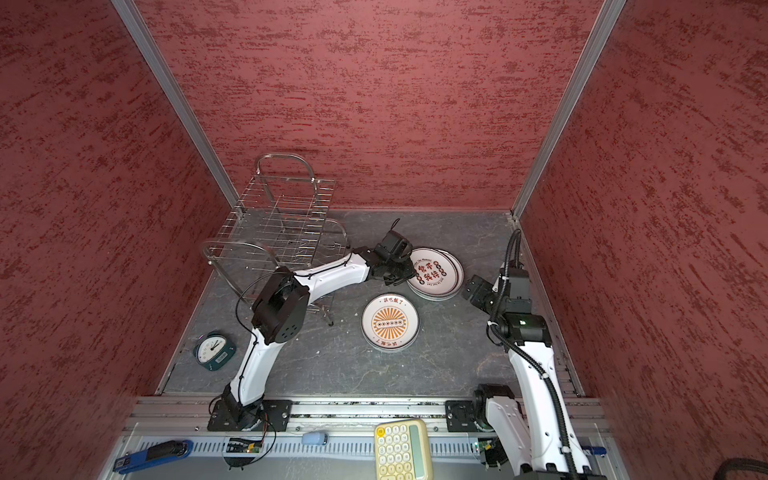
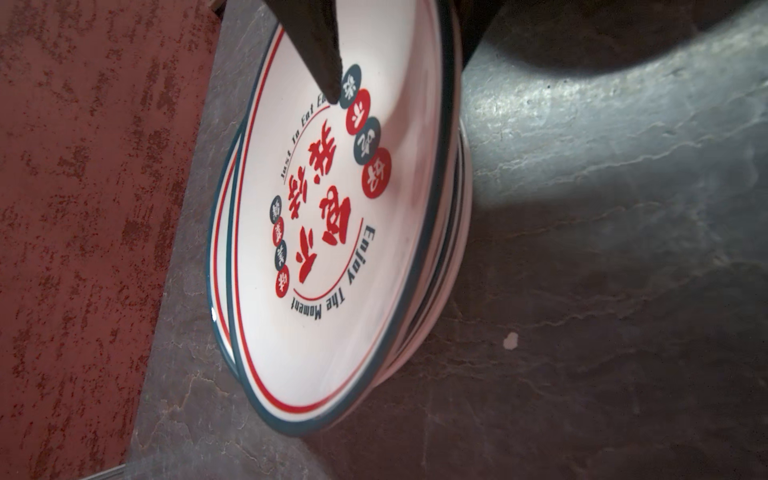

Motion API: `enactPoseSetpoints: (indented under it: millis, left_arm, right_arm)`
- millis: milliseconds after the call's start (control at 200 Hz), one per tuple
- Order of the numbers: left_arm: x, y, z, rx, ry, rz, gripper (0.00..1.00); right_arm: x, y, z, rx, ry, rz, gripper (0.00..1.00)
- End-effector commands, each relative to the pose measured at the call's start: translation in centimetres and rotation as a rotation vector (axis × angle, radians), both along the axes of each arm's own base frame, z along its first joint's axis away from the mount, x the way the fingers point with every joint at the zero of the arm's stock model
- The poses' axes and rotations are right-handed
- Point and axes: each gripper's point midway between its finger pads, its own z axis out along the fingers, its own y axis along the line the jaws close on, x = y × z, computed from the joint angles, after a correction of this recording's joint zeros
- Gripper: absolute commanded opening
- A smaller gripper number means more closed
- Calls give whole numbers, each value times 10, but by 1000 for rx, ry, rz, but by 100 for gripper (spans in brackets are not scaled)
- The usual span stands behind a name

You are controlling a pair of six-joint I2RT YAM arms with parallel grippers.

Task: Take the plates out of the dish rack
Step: 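Lower the plate onto the red-lettered stack with the left gripper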

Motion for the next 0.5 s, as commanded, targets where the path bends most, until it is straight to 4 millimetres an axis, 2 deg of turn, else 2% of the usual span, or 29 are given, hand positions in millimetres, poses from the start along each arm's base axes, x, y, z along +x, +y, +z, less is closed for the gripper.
enactPoseSetpoints:
  millis: [0, 250, 341, 491]
  left_arm:
    - [0, 0, -6, 46, -5, -7, 45]
    - [0, -4, -14, 73, 24, -24, 49]
    - [0, -3, -14, 85, 28, -24, 55]
    - [-1, 0, -13, 104, 24, -22, 60]
  right_arm:
    - [-1, 1, 15, -13, -34, 22, 99]
    - [-2, 0, 14, -31, -32, 26, 99]
    - [-3, -2, 13, -36, -30, 18, 99]
    - [-1, -2, 11, -37, -28, 19, 99]
